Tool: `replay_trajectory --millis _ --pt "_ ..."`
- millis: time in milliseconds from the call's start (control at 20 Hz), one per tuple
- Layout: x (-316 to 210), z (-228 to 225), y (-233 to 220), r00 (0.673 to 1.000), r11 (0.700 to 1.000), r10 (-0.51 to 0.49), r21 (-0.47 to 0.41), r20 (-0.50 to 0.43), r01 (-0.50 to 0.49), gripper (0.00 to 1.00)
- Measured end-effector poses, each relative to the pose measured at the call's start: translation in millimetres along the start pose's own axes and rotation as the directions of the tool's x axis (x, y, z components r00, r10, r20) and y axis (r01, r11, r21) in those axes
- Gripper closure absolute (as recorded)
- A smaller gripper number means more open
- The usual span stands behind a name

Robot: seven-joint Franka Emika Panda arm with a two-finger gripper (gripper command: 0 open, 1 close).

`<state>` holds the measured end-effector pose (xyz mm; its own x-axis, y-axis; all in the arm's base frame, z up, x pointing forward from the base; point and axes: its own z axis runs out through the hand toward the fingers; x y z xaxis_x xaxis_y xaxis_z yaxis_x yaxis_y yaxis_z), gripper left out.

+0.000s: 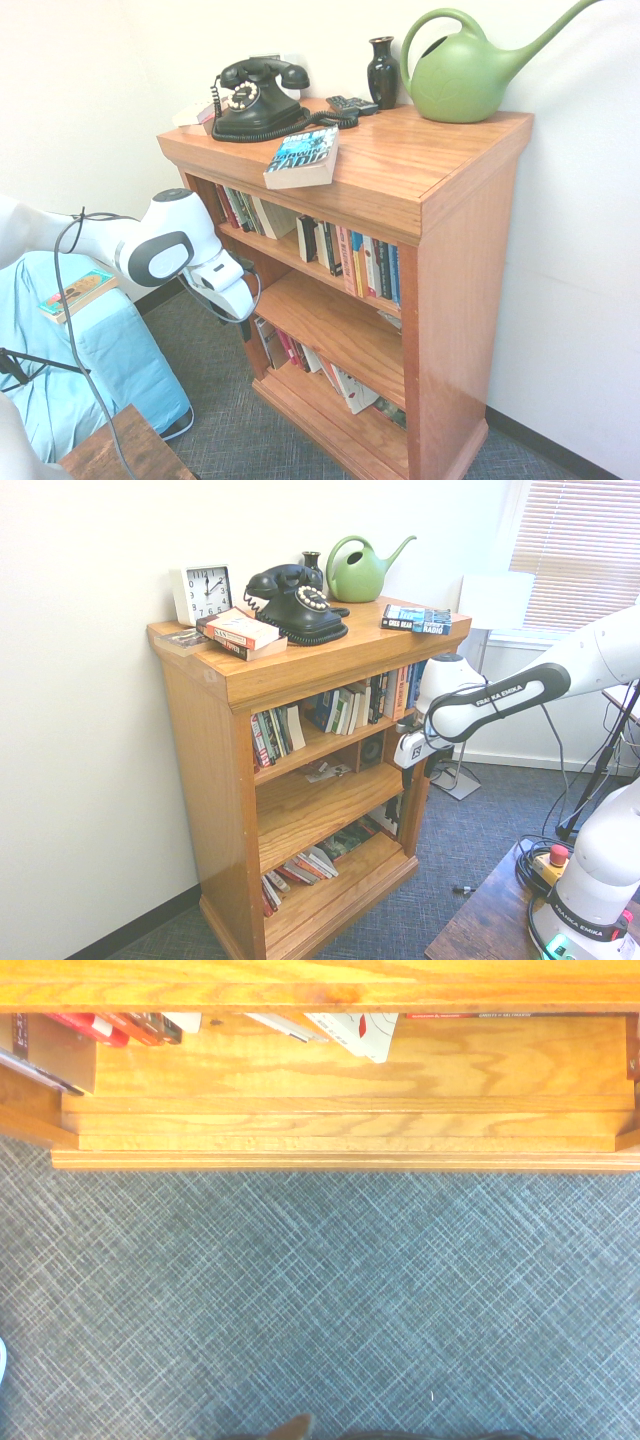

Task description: Put the book on the shelf

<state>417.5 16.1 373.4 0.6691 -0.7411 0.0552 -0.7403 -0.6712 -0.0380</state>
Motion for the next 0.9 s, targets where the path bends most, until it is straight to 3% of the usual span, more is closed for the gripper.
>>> replay_trajectory --millis 250,500,700,900 --pt "6 -5 -1 0.999 1.000 -0.003 -0.013 -0.041 0.002 0.00" --pt "20 -59 36 0.967 0.997 0.006 -0.068 -0.253 -0.024 0.00" --pt "24 -130 88 0.892 0.988 -0.026 -0.146 -0.452 -0.045 0.00" --pt "27 -178 110 0.782 0.971 -0.129 -0.236 -0.610 -0.024 0.00"
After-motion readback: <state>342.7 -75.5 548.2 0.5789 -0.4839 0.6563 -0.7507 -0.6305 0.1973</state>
